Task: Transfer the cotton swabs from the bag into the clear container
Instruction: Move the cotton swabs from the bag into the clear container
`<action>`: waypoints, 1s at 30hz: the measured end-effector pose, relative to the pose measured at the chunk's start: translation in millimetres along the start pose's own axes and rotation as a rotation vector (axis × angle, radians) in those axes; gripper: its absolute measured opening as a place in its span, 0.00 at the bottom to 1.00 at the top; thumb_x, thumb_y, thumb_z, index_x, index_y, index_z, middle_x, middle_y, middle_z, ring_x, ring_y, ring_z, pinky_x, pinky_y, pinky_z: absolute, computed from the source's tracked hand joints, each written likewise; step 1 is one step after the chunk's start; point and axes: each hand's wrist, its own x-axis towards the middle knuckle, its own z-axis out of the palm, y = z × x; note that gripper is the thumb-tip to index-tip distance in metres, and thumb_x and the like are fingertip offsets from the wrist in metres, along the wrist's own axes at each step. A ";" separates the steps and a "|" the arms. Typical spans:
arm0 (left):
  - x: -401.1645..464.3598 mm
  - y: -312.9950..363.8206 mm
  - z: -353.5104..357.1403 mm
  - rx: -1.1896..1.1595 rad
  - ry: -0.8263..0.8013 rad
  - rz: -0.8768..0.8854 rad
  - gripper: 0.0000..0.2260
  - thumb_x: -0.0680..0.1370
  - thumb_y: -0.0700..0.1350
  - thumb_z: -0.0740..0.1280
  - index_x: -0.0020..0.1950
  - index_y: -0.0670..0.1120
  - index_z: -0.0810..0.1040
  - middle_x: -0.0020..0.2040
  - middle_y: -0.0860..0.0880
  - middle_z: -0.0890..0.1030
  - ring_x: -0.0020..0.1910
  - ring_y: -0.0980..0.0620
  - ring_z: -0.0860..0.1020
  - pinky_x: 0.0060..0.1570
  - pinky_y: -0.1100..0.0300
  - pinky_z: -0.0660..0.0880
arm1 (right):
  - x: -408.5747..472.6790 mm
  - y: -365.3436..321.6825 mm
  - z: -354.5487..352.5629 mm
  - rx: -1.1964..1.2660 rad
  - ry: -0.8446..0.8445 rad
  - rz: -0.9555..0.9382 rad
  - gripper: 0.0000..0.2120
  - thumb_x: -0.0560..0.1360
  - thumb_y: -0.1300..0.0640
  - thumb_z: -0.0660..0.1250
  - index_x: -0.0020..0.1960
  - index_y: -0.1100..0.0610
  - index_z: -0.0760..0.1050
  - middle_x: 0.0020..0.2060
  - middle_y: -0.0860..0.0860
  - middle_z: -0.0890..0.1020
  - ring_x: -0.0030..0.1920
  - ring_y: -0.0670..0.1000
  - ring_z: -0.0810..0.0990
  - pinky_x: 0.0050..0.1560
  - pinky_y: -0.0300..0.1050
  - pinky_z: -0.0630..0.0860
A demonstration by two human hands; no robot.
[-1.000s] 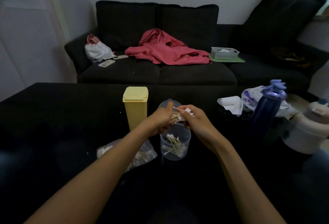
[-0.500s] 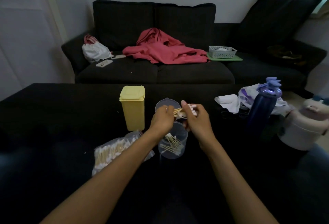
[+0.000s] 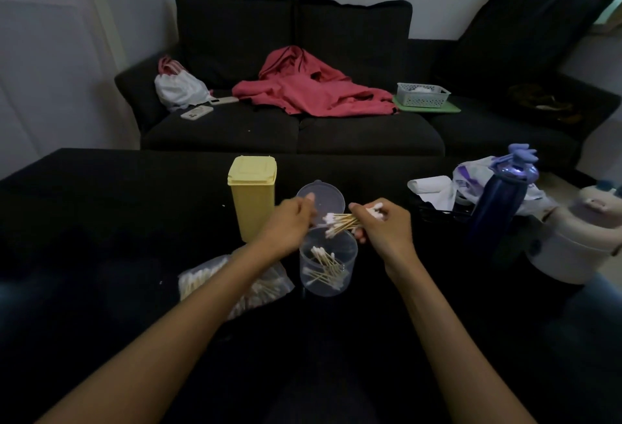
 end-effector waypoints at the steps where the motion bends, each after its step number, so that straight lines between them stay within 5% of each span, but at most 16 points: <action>1: -0.4 -4.9 -9.0 0.132 0.028 -0.024 0.13 0.82 0.49 0.55 0.59 0.44 0.76 0.55 0.43 0.79 0.56 0.46 0.77 0.57 0.50 0.74 | 0.8 1.1 -2.2 -0.012 0.001 -0.008 0.04 0.74 0.59 0.69 0.46 0.60 0.77 0.33 0.53 0.80 0.27 0.43 0.77 0.26 0.33 0.71; 4: -7.4 -6.1 -24.2 0.693 -0.144 -0.108 0.22 0.75 0.49 0.68 0.68 0.49 0.69 0.66 0.46 0.71 0.68 0.47 0.66 0.63 0.51 0.66 | 3.9 4.8 -7.5 -0.057 -0.005 -0.038 0.04 0.74 0.59 0.69 0.45 0.60 0.76 0.30 0.52 0.79 0.25 0.42 0.76 0.27 0.34 0.72; 7: -12.6 -2.3 -8.6 0.832 -0.310 -0.144 0.35 0.67 0.62 0.72 0.68 0.47 0.69 0.66 0.46 0.68 0.67 0.46 0.63 0.61 0.54 0.62 | 5.4 7.0 -6.8 -0.123 0.005 -0.076 0.05 0.73 0.58 0.70 0.42 0.58 0.76 0.30 0.52 0.80 0.25 0.42 0.77 0.27 0.34 0.71; 12: -5.6 -14.3 27.0 0.811 -0.190 -0.094 0.41 0.62 0.73 0.67 0.64 0.46 0.68 0.63 0.48 0.71 0.63 0.47 0.66 0.55 0.55 0.62 | 4.5 8.9 -11.2 -0.279 -0.001 -0.181 0.05 0.73 0.56 0.70 0.41 0.55 0.76 0.35 0.49 0.80 0.36 0.45 0.80 0.34 0.38 0.75; 20: -0.7 -2.7 19.4 0.509 0.032 0.170 0.37 0.60 0.57 0.79 0.62 0.51 0.66 0.58 0.50 0.77 0.55 0.50 0.77 0.55 0.50 0.76 | 10.4 10.5 -25.4 -0.288 0.041 -0.181 0.05 0.72 0.56 0.71 0.41 0.55 0.76 0.37 0.51 0.81 0.40 0.49 0.81 0.40 0.45 0.79; 25: -9.5 4.2 14.2 0.533 0.295 0.513 0.38 0.66 0.53 0.77 0.71 0.48 0.64 0.68 0.49 0.71 0.66 0.51 0.69 0.61 0.56 0.70 | 3.2 6.5 -25.2 -0.143 0.202 -0.249 0.06 0.73 0.56 0.70 0.40 0.56 0.75 0.35 0.52 0.81 0.36 0.49 0.80 0.33 0.36 0.73; 30: -9.1 3.6 10.1 0.402 0.356 0.436 0.40 0.62 0.52 0.79 0.69 0.51 0.64 0.64 0.51 0.73 0.64 0.53 0.70 0.54 0.62 0.68 | -0.8 3.2 -23.8 -0.069 0.250 -0.247 0.06 0.74 0.55 0.69 0.40 0.54 0.74 0.35 0.52 0.81 0.34 0.46 0.80 0.31 0.33 0.71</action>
